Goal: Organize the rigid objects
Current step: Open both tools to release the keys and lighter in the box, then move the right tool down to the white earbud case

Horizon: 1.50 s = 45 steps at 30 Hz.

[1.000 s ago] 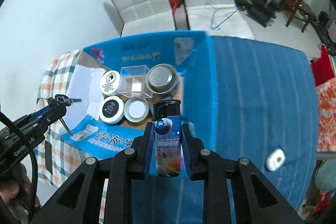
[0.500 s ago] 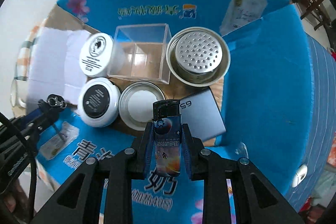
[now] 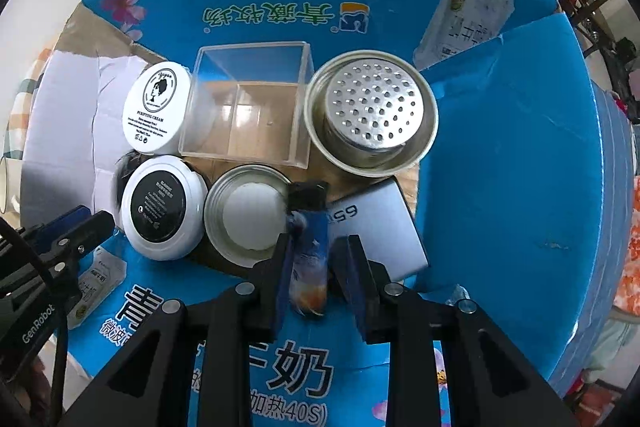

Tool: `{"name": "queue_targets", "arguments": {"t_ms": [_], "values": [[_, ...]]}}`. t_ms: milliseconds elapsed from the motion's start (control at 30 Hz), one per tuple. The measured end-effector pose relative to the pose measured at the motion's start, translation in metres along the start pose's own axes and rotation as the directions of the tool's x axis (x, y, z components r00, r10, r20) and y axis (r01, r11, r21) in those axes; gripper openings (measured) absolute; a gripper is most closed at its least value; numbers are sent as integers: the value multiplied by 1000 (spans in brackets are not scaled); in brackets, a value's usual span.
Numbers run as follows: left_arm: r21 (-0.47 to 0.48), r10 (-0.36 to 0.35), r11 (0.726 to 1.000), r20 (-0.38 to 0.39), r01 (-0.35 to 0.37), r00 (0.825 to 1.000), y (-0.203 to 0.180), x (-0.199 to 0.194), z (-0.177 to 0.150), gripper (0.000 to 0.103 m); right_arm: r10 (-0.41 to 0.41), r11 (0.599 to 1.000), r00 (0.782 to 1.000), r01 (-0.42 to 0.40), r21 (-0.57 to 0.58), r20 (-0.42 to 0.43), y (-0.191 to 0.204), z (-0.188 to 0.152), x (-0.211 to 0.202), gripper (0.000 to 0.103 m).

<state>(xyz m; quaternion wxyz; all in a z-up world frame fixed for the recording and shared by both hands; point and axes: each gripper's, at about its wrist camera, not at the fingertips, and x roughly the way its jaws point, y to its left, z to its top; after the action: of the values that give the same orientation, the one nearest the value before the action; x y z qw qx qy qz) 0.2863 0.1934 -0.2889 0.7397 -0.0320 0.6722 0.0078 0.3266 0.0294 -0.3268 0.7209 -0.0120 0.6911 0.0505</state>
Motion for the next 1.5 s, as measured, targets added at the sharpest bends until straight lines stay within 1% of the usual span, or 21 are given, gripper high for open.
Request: {"name": "queue_targets", "arguments": {"t_ms": [33, 100, 167, 200, 233, 267, 333, 367, 433, 467, 533, 600, 633, 700, 767, 967, 1067, 1167, 1333, 1433, 1500], "values": [[-3, 2, 1000, 2, -2, 1000, 1, -1, 0, 27, 0, 1000, 1000, 0, -1, 0, -2, 1, 0, 32], [-2, 14, 1000, 12, -14, 1000, 0, -6, 0, 31, -4, 1000, 1000, 4, 3, 8, -5, -2, -4, 33], [-1, 22, 1000, 24, -22, 999, -1, -11, 0, 49, -12, 1000, 1000, 12, 9, 16, -7, -5, -7, 36], [-2, 30, 1000, 38, -30, 999, -1, -16, 0, 54, -16, 1000, 1000, 15, 13, 21, -9, -6, -9, 40], [-4, 35, 999, 47, -34, 998, -1, -19, 0, 64, -21, 1000, 1000, 20, 16, 24, -11, -7, -14, 45], [-8, 33, 999, 58, -33, 998, -1, -22, 1, 71, -26, 999, 999, 25, 19, 30, -12, -9, -17, 48], [-15, 34, 999, 76, -33, 997, -1, -30, 2, 75, -28, 999, 999, 28, 22, 44, -12, -19, -28, 62], [-16, 40, 999, 81, -38, 996, -1, -33, 2, 79, -35, 999, 998, 34, 26, 48, -13, -22, -31, 65], [-14, 42, 999, 93, -40, 995, -3, -39, 3, 91, -44, 999, 997, 43, 30, 57, -9, -28, -37, 82], [-14, 46, 999, 99, -45, 994, -5, -42, 3, 96, -42, 999, 997, 40, 35, 67, -10, -31, -41, 85], [-8, 66, 998, 117, -66, 991, -9, -50, 0, 101, -52, 998, 996, 49, 42, 79, -14, -36, -50, 86], [-9, 78, 997, 128, -78, 989, -12, -56, -3, 101, -49, 998, 995, 45, 49, 91, -16, -41, -57, 87], [-11, 79, 997, 137, -78, 987, -13, -61, -6, 101, -51, 998, 994, 46, 53, 99, -17, -45, -60, 92], [-13, 75, 997, 150, -74, 986, -15, -68, -10, 101, -50, 998, 992, 43, 54, 120, -18, -52, -71, 95], [-9, 71, 997, 171, -71, 983, -19, -79, -15, 101, -50, 997, 990, 43, 57, 133, -28, -55, -86, 95], [32, 75, 996, 246, -86, 966, -40, -120, -35, 101, -20, 998, 981, 9, 56, 191, -35, -83, -126, 95], [41, 59, 996, 282, -73, 958, -47, -144, -46, 101, -3, 999, 972, -9, 49, 234, -35, -98, -152, 95], [46, 55, 996, 317, -73, 947, -52, -168, -57, 101, -8, 999, 960, -6, 48, 281, -40, -113, -180, 95], [62, 34, 996, 349, -59, 936, -64, -198, -74, 101, 7, 998, 949, -26, 55, 315, -52, -132, -212, 96], [70, 28, 996, 364, -57, 931, -72, -210, -83, 101, 31, 997, 941, -54, 58, 337, -61, -145, -234, 96], [76, 21, 996, 364, -53, 931, -77, -212, -86, 101, 36, 996, 934, -61, 59, 355, -66, -151, -246, 96]]}}
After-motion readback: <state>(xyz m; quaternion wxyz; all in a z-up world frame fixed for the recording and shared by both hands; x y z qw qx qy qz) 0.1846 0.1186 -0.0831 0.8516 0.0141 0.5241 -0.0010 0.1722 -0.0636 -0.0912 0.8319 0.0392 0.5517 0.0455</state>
